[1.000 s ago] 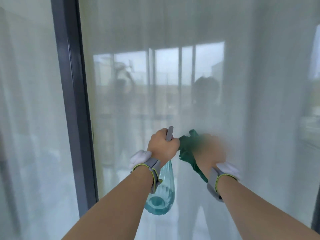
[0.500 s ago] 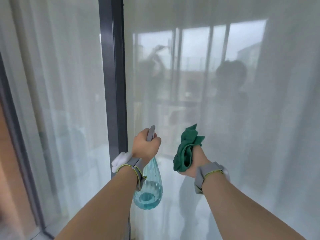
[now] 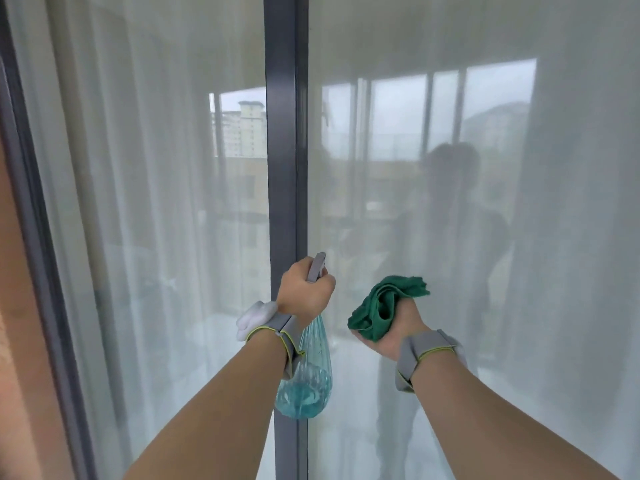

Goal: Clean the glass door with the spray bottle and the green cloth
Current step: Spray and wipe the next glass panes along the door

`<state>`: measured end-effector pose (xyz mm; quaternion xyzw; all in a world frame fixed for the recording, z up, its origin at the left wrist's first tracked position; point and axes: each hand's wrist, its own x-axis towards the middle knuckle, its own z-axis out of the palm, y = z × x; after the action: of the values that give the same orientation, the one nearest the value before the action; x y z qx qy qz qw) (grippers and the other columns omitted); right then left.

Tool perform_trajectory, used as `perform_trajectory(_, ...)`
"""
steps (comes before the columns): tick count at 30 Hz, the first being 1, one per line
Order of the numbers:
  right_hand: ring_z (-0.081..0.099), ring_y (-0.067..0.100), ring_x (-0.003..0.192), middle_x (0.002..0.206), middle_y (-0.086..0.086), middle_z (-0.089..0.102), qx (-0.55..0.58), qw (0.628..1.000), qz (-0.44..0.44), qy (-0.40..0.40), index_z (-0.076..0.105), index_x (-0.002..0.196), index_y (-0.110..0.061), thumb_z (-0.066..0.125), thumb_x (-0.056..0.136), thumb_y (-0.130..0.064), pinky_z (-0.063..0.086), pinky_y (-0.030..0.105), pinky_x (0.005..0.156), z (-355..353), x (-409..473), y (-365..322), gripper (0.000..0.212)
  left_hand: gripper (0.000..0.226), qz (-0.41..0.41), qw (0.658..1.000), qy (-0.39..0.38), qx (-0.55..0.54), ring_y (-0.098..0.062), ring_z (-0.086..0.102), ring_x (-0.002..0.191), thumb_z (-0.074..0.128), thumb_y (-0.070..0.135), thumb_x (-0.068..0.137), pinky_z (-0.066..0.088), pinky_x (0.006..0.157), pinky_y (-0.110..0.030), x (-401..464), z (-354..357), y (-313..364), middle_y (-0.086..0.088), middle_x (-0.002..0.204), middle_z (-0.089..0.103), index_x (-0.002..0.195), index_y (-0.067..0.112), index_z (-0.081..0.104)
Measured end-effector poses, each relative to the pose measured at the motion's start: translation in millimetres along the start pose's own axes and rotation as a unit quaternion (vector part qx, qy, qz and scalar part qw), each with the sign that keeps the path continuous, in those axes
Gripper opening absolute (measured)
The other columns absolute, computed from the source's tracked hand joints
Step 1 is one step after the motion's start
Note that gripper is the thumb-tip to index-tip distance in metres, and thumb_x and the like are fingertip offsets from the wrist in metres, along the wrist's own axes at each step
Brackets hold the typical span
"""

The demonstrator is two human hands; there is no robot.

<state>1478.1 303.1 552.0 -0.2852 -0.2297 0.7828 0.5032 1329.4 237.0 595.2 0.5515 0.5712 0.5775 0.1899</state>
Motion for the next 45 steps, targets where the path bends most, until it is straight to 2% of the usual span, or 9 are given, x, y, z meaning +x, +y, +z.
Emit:
perform_trajectory(7, 0.058, 0.032, 0.089, 0.092, 0.011, 0.064, 0.134, 0.987, -0.087, -0.028, 0.062, 0.092, -0.015, 0.052, 0.092, -0.045, 0.046, 0.057, 0.095, 3, 19, 42, 0.032, 0.018, 0.021, 0.998, -0.063, -0.019, -0.016, 0.034, 0.058, 0.054, 0.008, 0.088, 0.031, 0.055, -0.025, 42, -10, -3, 0.005, 0.065, 0.041, 0.073, 0.015, 0.048)
perform_trajectory(12, 0.051, 0.028, 0.082, 0.088, 0.01, 0.056, 0.175, 0.982, -0.061, -0.046, 0.054, 0.078, -0.016, 0.052, 0.081, -0.04, 0.044, 0.047, 0.089, 6, 44, 68, 0.025, 0.018, 0.004, 0.996, -0.068, -0.049, -0.017, 0.031, 0.059, 0.055, 0.007, 0.087, 0.029, 0.053, -0.024, 58, -7, -16, 0.006, 0.064, 0.038, 0.073, 0.014, 0.046)
perform_trajectory(17, 0.052, 0.037, 0.121, 0.131, 0.017, 0.056, 0.168, 0.985, -0.042, -0.011, 0.06, 0.122, -0.012, 0.047, 0.083, -0.059, 0.042, 0.058, 0.096, 15, 54, 67, 0.062, 0.022, 0.01, 0.996, -0.073, -0.043, -0.017, 0.033, 0.057, 0.056, 0.006, 0.087, 0.03, 0.055, -0.026, 57, 1, -28, 0.006, 0.061, 0.039, 0.069, 0.016, 0.046)
perform_trajectory(21, 0.057, 0.034, 0.098, 0.115, 0.012, 0.059, 0.188, 0.979, -0.057, 0.054, 0.058, 0.117, -0.014, 0.041, 0.09, -0.058, 0.053, 0.049, 0.066, 19, 56, 61, 0.054, 0.018, 0.014, 0.997, -0.075, -0.022, -0.017, 0.034, 0.058, 0.055, 0.007, 0.087, 0.031, 0.054, -0.025, 55, 3, -38, 0.004, 0.063, 0.042, 0.072, 0.014, 0.049)
perform_trajectory(27, 0.055, 0.036, 0.115, 0.126, 0.011, 0.059, 0.173, 0.978, -0.115, 0.015, 0.057, 0.124, -0.019, 0.042, 0.09, -0.06, 0.044, 0.057, 0.099, 42, 49, 42, 0.056, 0.022, 0.018, 0.998, -0.064, -0.015, -0.017, 0.034, 0.057, 0.055, 0.006, 0.085, 0.029, 0.054, -0.026, 60, -4, -36, 0.005, 0.061, 0.041, 0.068, 0.016, 0.046)
perform_trajectory(32, 0.055, 0.044, 0.116, 0.13, 0.019, 0.056, 0.103, 0.987, -0.097, -0.076, 0.054, 0.131, -0.016, 0.047, 0.087, -0.06, 0.045, 0.063, 0.093, 60, 47, 12, 0.063, 0.017, 0.025, 0.998, -0.058, -0.02, -0.018, 0.036, 0.057, 0.054, 0.006, 0.084, 0.031, 0.055, -0.026, 73, -12, -20, 0.004, 0.062, 0.043, 0.07, 0.014, 0.049)
perform_trajectory(36, 0.067, 0.029, 0.092, 0.113, 0.011, 0.067, -0.005, 0.981, -0.188, -0.043, 0.052, 0.129, -0.017, 0.062, 0.086, -0.04, 0.056, 0.047, 0.083, 84, 33, -12, 0.049, 0.007, 0.036, 0.997, -0.056, -0.027, -0.02, 0.041, 0.06, 0.057, 0.006, 0.085, 0.035, 0.057, -0.027, 88, -14, -8, 0.0, 0.065, 0.048, 0.078, 0.01, 0.057)
perform_trajectory(39, 0.062, 0.02, 0.082, 0.1, 0.0, 0.065, -0.101, 0.928, -0.348, 0.089, 0.049, 0.117, -0.024, 0.068, 0.072, -0.03, 0.057, 0.04, 0.076, 93, 27, -27, 0.049, 0.007, 0.045, 0.997, -0.052, -0.025, -0.02, 0.041, 0.062, 0.058, 0.007, 0.085, 0.035, 0.057, -0.027, 100, -15, 3, -0.001, 0.068, 0.048, 0.079, 0.01, 0.056)
perform_trajectory(45, 0.054, 0.025, 0.091, 0.116, 0.001, 0.04, -0.394, 0.695, -0.519, 0.304, 0.047, 0.116, -0.028, 0.063, 0.08, -0.042, 0.044, 0.031, 0.073, 71, 14, -51, 0.042, 0.012, 0.054, 0.996, -0.053, -0.047, -0.022, 0.036, 0.068, 0.052, 0.021, 0.068, 0.03, 0.06, -0.03, 116, -17, 38, -0.006, 0.074, 0.044, 0.076, 0.012, 0.051)
